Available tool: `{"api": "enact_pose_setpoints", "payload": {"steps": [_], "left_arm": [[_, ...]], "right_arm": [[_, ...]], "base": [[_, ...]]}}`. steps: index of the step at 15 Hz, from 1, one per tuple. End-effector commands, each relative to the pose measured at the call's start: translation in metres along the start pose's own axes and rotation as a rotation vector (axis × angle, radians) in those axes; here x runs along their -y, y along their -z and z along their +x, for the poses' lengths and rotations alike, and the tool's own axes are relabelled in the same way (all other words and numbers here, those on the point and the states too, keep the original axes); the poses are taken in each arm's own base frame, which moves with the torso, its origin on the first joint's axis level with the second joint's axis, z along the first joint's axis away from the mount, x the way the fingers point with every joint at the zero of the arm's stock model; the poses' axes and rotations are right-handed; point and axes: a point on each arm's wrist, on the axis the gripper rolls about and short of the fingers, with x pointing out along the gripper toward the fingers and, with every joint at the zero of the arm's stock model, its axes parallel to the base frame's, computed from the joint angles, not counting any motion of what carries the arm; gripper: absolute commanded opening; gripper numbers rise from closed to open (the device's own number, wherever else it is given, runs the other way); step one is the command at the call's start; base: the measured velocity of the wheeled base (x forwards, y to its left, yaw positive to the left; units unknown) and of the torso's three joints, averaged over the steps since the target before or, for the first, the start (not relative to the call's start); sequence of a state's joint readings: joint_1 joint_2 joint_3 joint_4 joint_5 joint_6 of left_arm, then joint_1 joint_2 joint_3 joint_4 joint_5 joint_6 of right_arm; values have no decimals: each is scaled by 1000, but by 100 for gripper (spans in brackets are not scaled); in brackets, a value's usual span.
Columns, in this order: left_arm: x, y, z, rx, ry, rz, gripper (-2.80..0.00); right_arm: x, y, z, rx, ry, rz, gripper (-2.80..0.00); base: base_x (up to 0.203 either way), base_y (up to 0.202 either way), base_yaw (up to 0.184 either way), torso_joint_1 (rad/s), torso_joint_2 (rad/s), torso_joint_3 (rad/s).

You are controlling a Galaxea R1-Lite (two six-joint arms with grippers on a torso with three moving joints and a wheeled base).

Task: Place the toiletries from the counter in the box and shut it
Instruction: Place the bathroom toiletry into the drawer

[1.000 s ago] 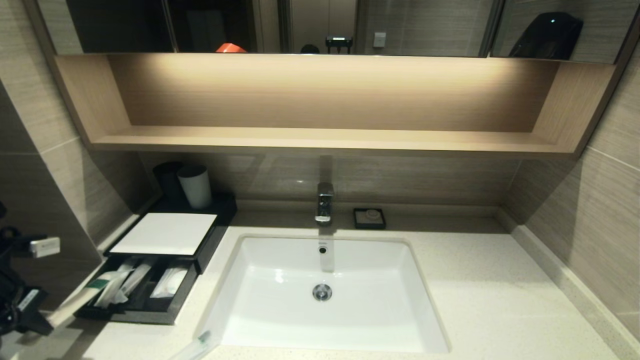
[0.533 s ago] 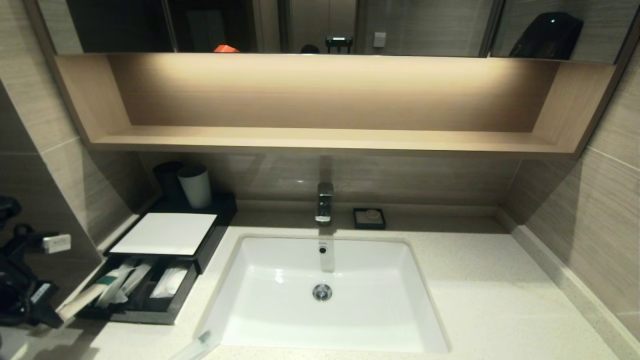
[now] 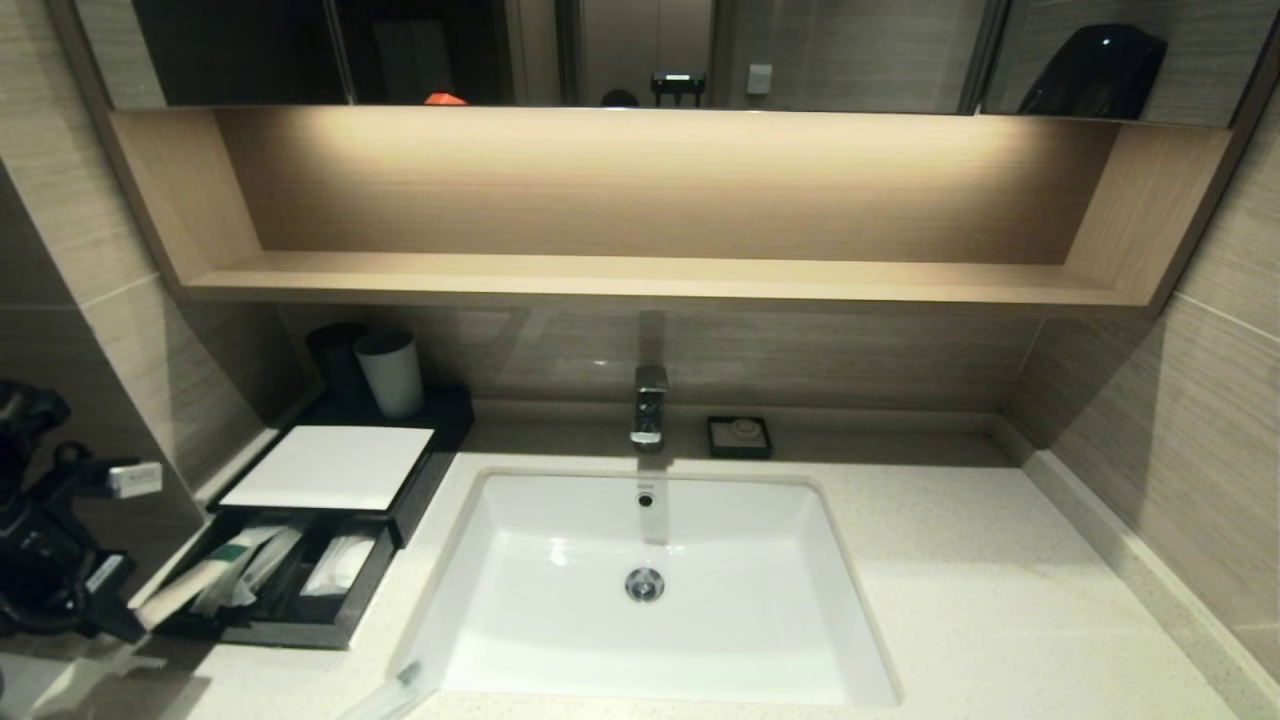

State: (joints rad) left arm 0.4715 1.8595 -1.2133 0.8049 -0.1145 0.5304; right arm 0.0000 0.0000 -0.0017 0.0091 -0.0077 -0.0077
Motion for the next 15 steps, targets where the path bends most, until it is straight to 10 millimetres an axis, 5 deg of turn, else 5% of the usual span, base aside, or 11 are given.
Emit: {"api": "enact_pose_setpoints", "payload": {"steps": [1, 15], "left_arm": [[-1, -6, 7, -18, 12, 8, -280], [-10, -32, 28, -11, 15, 16, -280]], "right_arm": [[0, 0, 0, 0, 0, 0, -280], [0, 0, 0, 0, 0, 0, -280]], "base": [[0, 0, 0, 0, 0, 0], [0, 0, 0, 0, 0, 0]]}}
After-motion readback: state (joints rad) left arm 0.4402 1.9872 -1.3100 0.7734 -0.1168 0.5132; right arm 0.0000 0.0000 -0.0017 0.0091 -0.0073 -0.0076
